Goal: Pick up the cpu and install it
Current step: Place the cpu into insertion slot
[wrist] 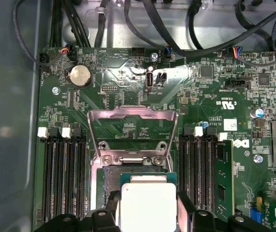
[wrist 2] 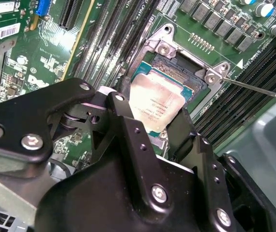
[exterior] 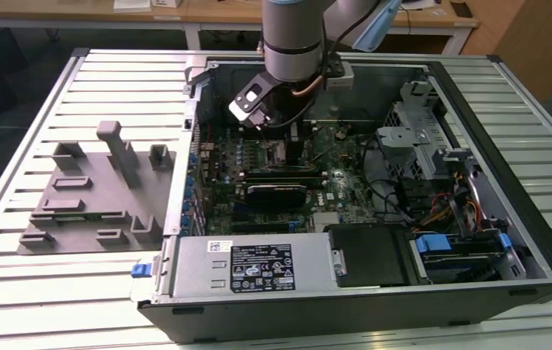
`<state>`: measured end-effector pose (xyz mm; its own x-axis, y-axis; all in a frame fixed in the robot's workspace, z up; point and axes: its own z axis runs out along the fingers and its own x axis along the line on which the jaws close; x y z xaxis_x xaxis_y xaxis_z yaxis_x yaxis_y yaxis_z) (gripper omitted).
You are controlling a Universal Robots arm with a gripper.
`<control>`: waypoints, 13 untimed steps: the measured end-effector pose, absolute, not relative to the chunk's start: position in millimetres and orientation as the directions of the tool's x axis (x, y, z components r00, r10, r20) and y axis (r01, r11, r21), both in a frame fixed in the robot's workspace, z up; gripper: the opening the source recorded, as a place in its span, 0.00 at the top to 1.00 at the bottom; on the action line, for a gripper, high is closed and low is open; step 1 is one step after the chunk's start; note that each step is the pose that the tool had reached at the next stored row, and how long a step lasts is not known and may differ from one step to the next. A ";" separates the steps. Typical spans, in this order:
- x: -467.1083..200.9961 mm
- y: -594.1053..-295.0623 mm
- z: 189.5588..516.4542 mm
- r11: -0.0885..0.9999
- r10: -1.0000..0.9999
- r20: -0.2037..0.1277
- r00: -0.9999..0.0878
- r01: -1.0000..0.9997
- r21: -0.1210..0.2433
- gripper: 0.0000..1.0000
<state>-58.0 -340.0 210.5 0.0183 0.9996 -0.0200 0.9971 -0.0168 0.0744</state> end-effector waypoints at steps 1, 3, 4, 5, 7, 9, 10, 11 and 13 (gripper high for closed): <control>-58.1 -340.0 209.8 -0.017 1.000 -0.020 0.018 0.997 0.074 0.46; -58.1 -339.8 208.4 -0.017 1.000 -0.018 0.018 0.997 0.074 0.46; -58.2 -339.7 208.0 -0.017 1.000 -0.016 0.018 0.997 0.074 0.46; -58.3 -339.6 207.6 -0.017 1.000 -0.014 0.018 0.997 0.074 0.46; -58.4 -339.2 206.8 -0.018 1.000 -0.010 0.018 0.997 0.074 0.46; -58.5 -338.9 206.1 -0.018 1.000 -0.005 0.018 0.997 0.074 0.46; -58.6 -338.7 205.7 -0.018 1.000 -0.003 0.018 0.997 0.074 0.46; -58.6 -338.5 205.3 -0.018 1.000 -0.002 0.018 0.997 0.074 0.46; -58.6 -338.2 204.4 -0.018 1.000 -0.001 0.018 0.997 0.074 0.46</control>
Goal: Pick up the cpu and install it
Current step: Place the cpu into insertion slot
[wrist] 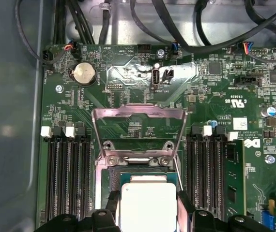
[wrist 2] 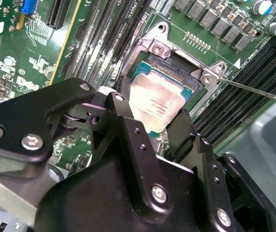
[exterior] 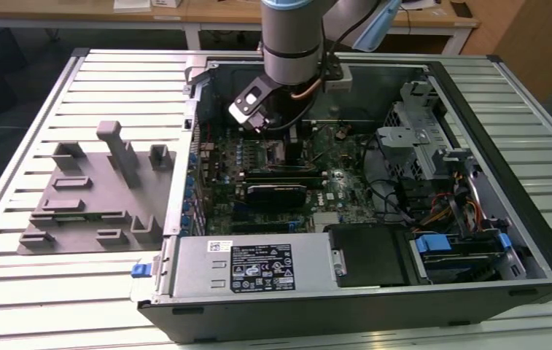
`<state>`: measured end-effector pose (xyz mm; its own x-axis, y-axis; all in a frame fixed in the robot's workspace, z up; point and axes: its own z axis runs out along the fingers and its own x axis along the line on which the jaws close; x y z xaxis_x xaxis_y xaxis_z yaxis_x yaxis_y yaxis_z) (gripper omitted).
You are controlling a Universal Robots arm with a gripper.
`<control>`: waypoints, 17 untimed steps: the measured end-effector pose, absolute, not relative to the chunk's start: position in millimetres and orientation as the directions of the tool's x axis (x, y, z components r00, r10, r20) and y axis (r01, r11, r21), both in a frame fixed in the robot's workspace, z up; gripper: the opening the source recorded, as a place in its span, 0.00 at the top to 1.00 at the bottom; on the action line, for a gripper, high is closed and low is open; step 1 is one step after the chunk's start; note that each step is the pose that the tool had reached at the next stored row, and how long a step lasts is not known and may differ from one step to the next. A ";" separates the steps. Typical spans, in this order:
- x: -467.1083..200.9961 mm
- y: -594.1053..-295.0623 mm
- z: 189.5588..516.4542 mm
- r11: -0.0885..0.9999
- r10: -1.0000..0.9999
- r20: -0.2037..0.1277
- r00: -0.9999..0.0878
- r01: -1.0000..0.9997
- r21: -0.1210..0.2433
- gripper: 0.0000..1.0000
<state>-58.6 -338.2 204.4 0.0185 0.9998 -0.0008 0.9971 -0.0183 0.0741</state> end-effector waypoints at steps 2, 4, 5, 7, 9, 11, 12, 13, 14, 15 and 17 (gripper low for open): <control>-58.7 -337.8 203.3 -0.018 1.000 0.000 0.018 0.997 0.074 0.46; -58.9 -337.1 202.0 -0.018 1.000 0.000 0.018 0.997 0.074 0.46; -59.0 -336.8 201.3 -0.018 1.000 0.000 0.018 0.997 0.074 0.46; -59.1 -336.3 199.9 -0.018 1.000 0.000 0.018 0.997 0.074 0.46; -59.3 -335.9 198.7 -0.018 1.000 0.000 0.018 0.997 0.074 0.46; -59.4 -335.4 197.9 -0.018 1.000 0.000 0.018 0.997 0.074 0.46; -59.5 -335.1 197.6 -0.019 1.000 0.001 0.018 0.997 0.074 0.46; -59.6 -334.8 197.4 -0.019 1.000 0.001 0.018 0.997 0.074 0.46; -59.7 -333.6 196.8 -0.019 1.000 0.003 0.018 0.997 0.074 0.46; -59.8 -333.4 196.5 -0.019 1.000 0.003 0.018 0.997 0.074 0.46; -60.1 -333.1 195.5 -0.019 1.000 0.003 0.018 0.997 0.074 0.46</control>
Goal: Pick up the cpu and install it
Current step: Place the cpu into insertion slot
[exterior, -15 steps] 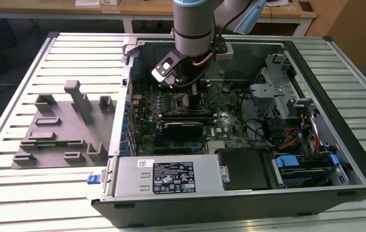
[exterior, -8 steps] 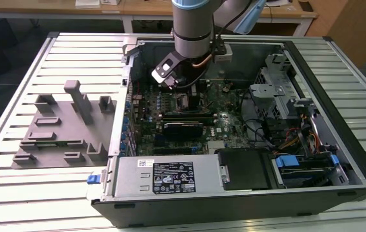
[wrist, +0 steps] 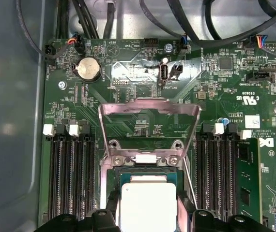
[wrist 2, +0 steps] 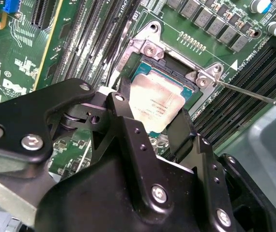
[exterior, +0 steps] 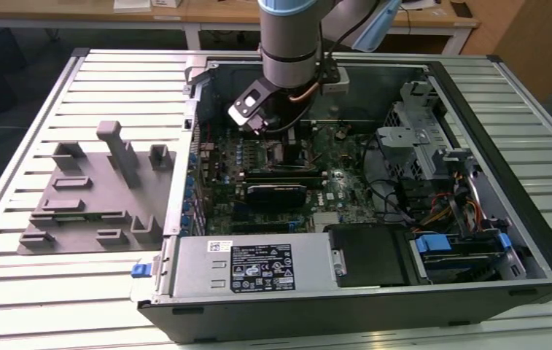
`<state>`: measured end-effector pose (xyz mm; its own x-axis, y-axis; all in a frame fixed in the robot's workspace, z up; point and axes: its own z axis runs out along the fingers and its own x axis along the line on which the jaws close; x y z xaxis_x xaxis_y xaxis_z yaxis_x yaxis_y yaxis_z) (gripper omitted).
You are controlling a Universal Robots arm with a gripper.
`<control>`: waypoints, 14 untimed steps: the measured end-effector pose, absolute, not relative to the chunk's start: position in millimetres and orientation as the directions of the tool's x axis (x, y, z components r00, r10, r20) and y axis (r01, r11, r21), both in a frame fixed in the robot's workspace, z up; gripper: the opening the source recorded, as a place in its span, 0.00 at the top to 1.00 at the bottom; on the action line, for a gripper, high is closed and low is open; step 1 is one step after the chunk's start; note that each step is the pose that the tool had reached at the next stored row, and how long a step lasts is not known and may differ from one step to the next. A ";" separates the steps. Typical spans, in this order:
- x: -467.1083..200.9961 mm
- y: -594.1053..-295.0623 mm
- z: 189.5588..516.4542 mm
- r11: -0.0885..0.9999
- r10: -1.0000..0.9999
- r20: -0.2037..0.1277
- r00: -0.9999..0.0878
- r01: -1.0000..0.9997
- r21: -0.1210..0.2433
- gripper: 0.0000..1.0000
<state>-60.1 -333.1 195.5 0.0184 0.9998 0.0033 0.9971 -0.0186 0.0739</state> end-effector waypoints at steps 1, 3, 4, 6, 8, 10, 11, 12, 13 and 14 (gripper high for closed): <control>-60.4 -333.1 194.9 -0.019 1.000 0.003 0.018 0.997 0.074 0.46; -60.8 -333.1 194.0 -0.019 1.000 0.003 0.018 0.997 0.074 0.46; -60.9 -333.0 193.6 -0.018 1.000 0.003 0.018 0.997 0.074 0.46; -60.9 -332.7 192.7 -0.019 1.000 0.004 0.018 0.997 0.074 0.46; -61.0 -332.7 192.0 -0.019 1.000 0.004 0.018 0.997 0.074 0.46; -61.0 -332.5 191.4 -0.019 1.000 0.004 0.019 0.997 0.074 0.46; -61.0 -332.3 191.2 -0.019 1.000 0.004 0.019 0.997 0.074 0.46; -60.9 -331.9 191.0 -0.019 1.000 0.004 0.019 0.997 0.074 0.46; -60.8 -331.7 191.0 -0.019 1.000 0.004 0.019 0.997 0.074 0.46; -60.7 -331.5 191.0 -0.019 1.000 0.004 0.019 0.997 0.074 0.46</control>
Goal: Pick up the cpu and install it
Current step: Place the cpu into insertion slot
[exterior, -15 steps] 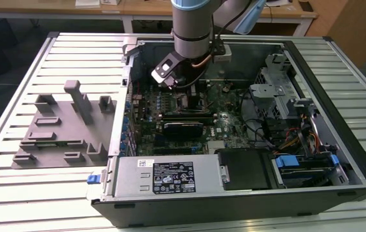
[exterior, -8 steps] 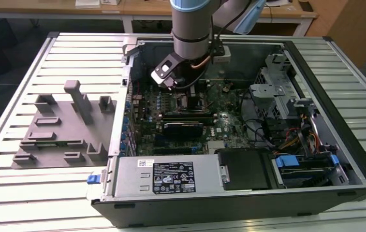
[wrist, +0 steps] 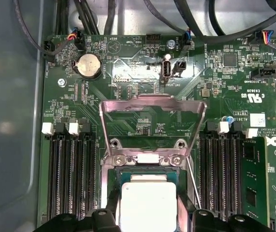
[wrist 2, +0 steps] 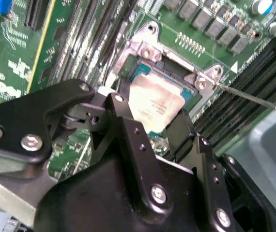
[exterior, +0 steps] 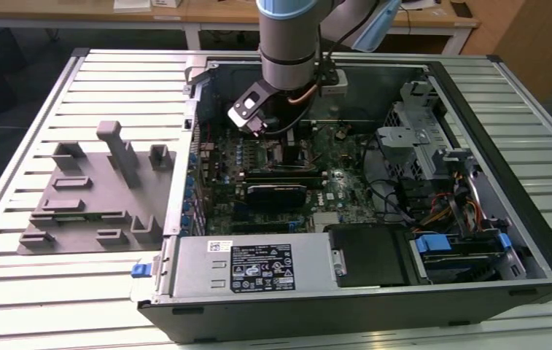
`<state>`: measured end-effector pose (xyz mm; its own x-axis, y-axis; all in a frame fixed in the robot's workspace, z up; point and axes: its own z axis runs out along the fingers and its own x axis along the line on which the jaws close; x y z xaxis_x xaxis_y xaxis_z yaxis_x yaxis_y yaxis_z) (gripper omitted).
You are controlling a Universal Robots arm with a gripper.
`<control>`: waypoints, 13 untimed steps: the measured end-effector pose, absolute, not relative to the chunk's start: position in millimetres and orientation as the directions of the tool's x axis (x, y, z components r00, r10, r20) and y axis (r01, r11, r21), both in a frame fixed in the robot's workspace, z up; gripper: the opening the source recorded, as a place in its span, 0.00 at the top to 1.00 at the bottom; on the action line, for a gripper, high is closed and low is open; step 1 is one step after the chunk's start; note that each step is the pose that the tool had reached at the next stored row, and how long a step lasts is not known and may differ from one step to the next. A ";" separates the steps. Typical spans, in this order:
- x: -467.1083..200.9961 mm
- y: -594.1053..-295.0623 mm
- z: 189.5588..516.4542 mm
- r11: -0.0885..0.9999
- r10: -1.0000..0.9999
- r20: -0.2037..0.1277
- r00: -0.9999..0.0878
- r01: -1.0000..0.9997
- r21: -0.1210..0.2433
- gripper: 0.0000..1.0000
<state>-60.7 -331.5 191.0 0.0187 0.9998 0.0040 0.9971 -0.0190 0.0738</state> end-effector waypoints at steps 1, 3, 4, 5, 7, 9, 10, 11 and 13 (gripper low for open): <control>-60.7 -331.5 191.0 -0.019 1.000 0.004 0.019 0.997 0.074 0.46; -60.7 -331.4 191.0 -0.019 1.000 0.004 0.019 0.997 0.074 0.46; -60.7 -331.4 190.9 -0.019 1.000 0.004 0.019 0.997 0.074 0.46; -60.7 -331.4 190.9 -0.019 1.000 0.004 0.019 0.997 0.074 0.46; -60.2 -331.4 190.7 -0.019 1.000 0.004 0.019 0.997 0.073 0.46; -59.6 -331.5 190.5 -0.019 1.000 0.004 0.019 0.997 0.074 0.46; -59.5 -331.4 190.4 -0.019 1.000 0.004 0.019 0.997 0.074 0.46; -59.4 -331.4 190.4 -0.019 1.000 0.004 0.019 0.997 0.074 0.46; -59.4 -331.4 190.3 -0.019 1.000 0.004 0.019 0.997 0.074 0.46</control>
<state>-59.4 -331.4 190.3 0.0188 0.9998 0.0040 0.9971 -0.0191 0.0737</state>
